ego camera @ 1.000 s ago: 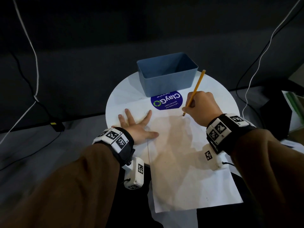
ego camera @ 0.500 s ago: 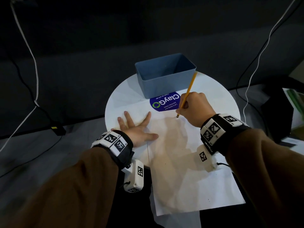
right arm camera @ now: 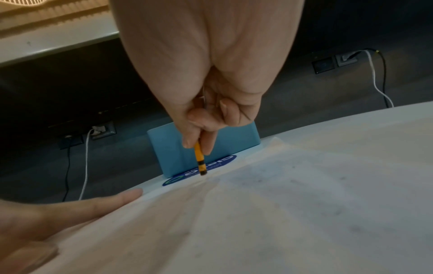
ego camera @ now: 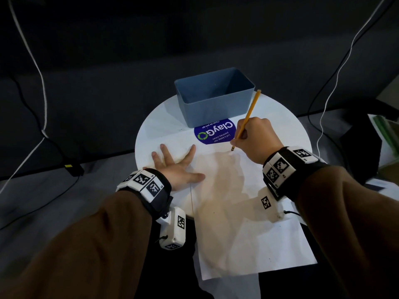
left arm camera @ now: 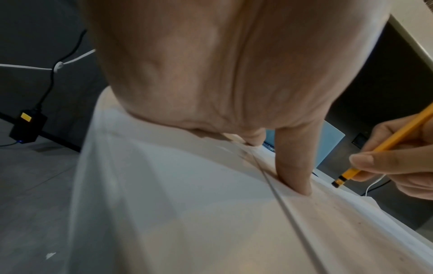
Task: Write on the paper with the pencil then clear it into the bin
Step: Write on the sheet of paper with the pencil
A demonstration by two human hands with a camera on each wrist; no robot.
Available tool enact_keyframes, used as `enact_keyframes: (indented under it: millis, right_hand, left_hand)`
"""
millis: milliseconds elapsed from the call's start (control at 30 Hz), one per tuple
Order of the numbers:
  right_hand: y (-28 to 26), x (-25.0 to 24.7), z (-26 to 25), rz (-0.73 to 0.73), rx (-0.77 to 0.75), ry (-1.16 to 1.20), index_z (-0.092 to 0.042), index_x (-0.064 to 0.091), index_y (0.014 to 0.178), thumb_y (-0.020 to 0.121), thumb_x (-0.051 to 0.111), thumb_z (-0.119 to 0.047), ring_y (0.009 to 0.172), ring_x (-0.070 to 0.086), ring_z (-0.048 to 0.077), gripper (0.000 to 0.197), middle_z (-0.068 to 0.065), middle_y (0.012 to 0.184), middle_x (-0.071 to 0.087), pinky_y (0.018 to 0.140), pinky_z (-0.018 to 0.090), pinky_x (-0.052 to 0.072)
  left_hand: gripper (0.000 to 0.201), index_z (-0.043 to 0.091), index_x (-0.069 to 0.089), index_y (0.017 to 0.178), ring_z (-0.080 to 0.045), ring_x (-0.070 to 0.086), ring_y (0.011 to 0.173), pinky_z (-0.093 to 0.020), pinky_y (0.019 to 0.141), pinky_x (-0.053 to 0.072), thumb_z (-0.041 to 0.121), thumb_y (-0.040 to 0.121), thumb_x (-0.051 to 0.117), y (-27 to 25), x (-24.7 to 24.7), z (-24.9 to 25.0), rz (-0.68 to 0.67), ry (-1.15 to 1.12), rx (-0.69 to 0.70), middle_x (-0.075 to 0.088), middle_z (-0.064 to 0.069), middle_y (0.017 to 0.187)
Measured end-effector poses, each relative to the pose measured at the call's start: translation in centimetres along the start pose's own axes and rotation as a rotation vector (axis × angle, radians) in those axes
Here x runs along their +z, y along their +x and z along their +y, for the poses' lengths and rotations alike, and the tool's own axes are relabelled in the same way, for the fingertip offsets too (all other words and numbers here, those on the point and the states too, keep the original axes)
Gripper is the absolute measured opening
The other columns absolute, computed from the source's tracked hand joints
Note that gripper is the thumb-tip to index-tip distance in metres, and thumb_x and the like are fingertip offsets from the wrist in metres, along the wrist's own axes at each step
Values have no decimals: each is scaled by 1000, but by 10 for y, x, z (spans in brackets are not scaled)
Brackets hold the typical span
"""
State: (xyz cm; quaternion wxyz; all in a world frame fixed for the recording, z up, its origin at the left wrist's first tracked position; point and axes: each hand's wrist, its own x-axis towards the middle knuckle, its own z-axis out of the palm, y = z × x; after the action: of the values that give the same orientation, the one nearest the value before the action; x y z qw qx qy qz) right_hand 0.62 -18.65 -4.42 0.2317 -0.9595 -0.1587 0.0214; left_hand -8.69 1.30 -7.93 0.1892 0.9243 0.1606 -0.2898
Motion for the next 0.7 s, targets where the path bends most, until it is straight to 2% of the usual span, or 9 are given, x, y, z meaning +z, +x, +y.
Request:
enact_keyframes:
  millis: [67, 133, 233, 300, 367, 400, 467, 533, 700]
  right_hand:
    - [-1, 3, -2, -14, -5, 29, -14, 63, 108, 91, 76, -32, 116, 57, 23, 28, 9, 117, 66, 85, 33, 54]
    - [0, 4, -2, -13, 10, 15, -10, 63, 117, 91, 76, -31, 116, 58, 24, 36, 10, 119, 66, 83, 32, 54]
    - [2, 2, 1, 18, 21, -29, -10, 63, 115, 92, 75, -31, 110, 55, 20, 34, 9, 113, 66, 78, 29, 47]
    - [1, 4, 3, 13, 16, 17, -11, 63, 116, 91, 75, -32, 109, 53, 17, 34, 8, 115, 66, 81, 30, 51]
    - [0, 6, 1, 5, 18, 49, -11, 63, 118, 91, 76, -32, 114, 56, 20, 36, 8, 119, 65, 84, 33, 54]
    - [1, 7, 1, 6, 25, 30, -11, 63, 118, 91, 76, -32, 112, 56, 20, 36, 9, 118, 65, 82, 31, 53]
    - [4, 4, 1, 19, 43, -35, -11, 63, 114, 91, 75, -31, 102, 52, 18, 33, 6, 108, 63, 76, 29, 45]
    - [3, 0, 3, 42, 50, -63, -13, 62, 105, 93, 73, -28, 97, 49, 18, 23, 4, 99, 60, 74, 28, 40]
    - [-3, 6, 5, 27, 9, 66, -16, 61, 100, 91, 77, -30, 94, 53, 14, 23, 0, 99, 61, 72, 25, 46]
  left_hand:
    - [91, 61, -19, 145, -48, -33, 141, -73, 111, -6, 77, 85, 48, 0, 0, 1, 5, 8, -1, -43, -17, 152]
    - [91, 62, -19, 144, -47, -33, 141, -73, 111, -5, 78, 85, 48, 0, 0, 1, 7, 8, 1, -43, -16, 152]
    - [91, 64, -19, 143, -47, -33, 141, -74, 111, -6, 80, 83, 48, 2, 1, -2, 5, 0, 6, -44, -16, 152]
    - [91, 64, -19, 142, -46, -34, 141, -73, 111, -6, 80, 83, 48, 2, 1, -2, 3, 0, 6, -44, -15, 152]
    - [91, 64, -19, 143, -46, -34, 142, -73, 111, -6, 79, 84, 48, 2, 1, -1, 5, 2, 6, -44, -15, 152]
    - [91, 64, -19, 143, -46, -33, 142, -73, 111, -5, 79, 84, 48, 2, 1, -1, 7, 4, 6, -44, -15, 152]
    - [91, 64, -19, 143, -46, -33, 142, -74, 111, -5, 79, 83, 48, 2, 1, -2, 10, 4, 4, -44, -15, 152]
    - [91, 64, -19, 143, -45, -33, 142, -74, 111, -6, 79, 83, 49, 2, 2, -2, 14, 0, 4, -44, -15, 152]
    - [91, 64, -19, 143, -47, -33, 142, -74, 110, -5, 80, 84, 47, 2, 2, -1, 12, 10, 3, -43, -16, 153]
